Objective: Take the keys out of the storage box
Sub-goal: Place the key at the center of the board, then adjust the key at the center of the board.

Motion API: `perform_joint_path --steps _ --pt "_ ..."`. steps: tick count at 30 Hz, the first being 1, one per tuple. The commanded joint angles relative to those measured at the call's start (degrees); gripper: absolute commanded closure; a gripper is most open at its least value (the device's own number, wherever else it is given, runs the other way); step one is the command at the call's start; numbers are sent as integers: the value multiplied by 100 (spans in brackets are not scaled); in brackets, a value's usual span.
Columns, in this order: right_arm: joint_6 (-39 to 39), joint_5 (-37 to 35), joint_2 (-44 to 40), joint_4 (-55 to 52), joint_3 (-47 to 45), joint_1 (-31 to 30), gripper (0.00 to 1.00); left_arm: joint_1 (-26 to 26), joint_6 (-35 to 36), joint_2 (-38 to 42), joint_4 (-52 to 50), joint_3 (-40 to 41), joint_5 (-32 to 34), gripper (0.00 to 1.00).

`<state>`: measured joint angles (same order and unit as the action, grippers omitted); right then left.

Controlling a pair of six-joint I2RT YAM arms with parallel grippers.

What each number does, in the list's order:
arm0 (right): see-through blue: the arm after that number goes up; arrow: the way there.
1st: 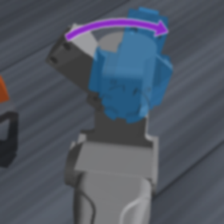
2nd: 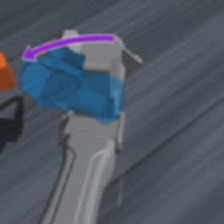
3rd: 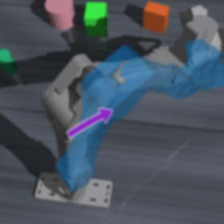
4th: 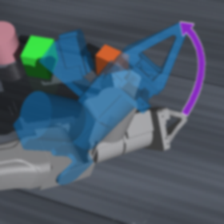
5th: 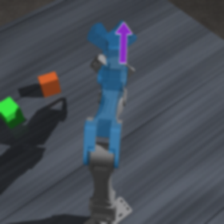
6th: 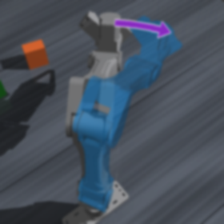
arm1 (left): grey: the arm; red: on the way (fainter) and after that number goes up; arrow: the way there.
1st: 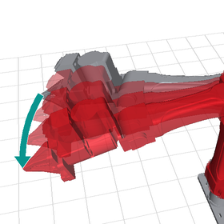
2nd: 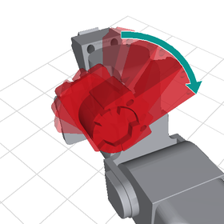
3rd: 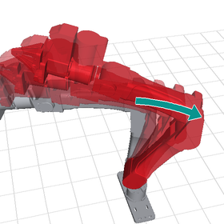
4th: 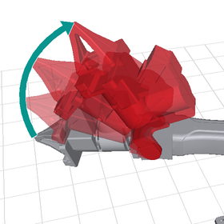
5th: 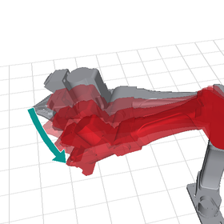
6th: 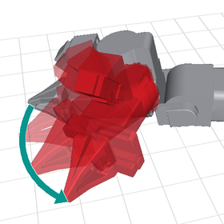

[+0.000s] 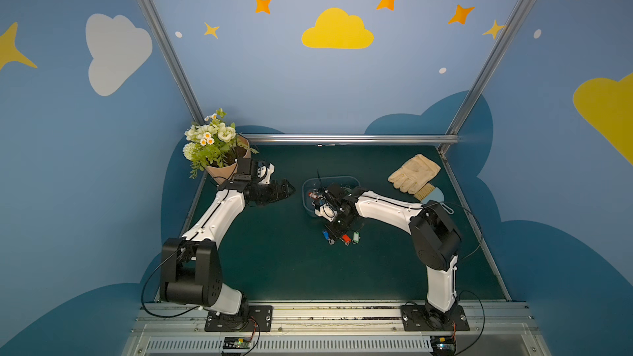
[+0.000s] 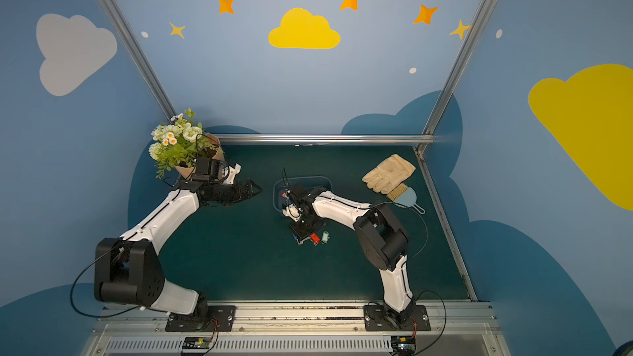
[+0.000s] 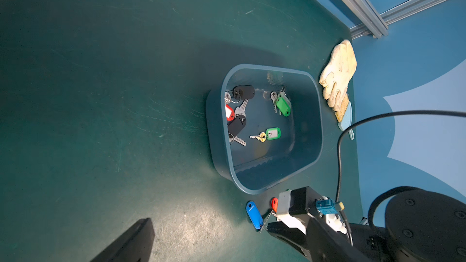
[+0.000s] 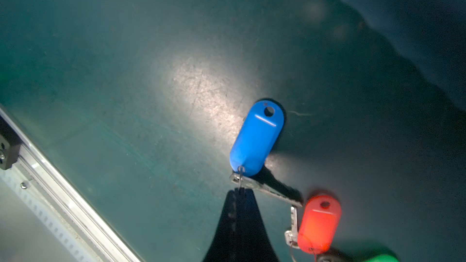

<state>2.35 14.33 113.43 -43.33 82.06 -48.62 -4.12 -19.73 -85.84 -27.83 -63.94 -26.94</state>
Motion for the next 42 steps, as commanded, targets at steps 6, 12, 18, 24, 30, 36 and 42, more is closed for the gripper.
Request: perform_joint_path --steps 6,12,18,24,30,36,42 --pt "-179 201 80 62 150 -196 100 51 60 122 -66 110 75 0" --pt "-158 132 188 10 375 -193 90 68 65 94 -64 95 63 0" --pt "-175 -46 -37 -322 517 -152 61 87 74 70 -84 75 65 0" --pt "133 -287 -1018 -570 -261 93 55 122 96 62 -102 17 62 0" --pt "501 -247 -1368 -546 -917 370 54 129 88 -76 -56 -124 32 0" --pt "655 -253 -1103 -434 -893 414 55 130 83 -146 -12 -215 28 0" --pt "731 -442 -601 -474 -625 440 57 137 75 -126 -17 -217 43 0"
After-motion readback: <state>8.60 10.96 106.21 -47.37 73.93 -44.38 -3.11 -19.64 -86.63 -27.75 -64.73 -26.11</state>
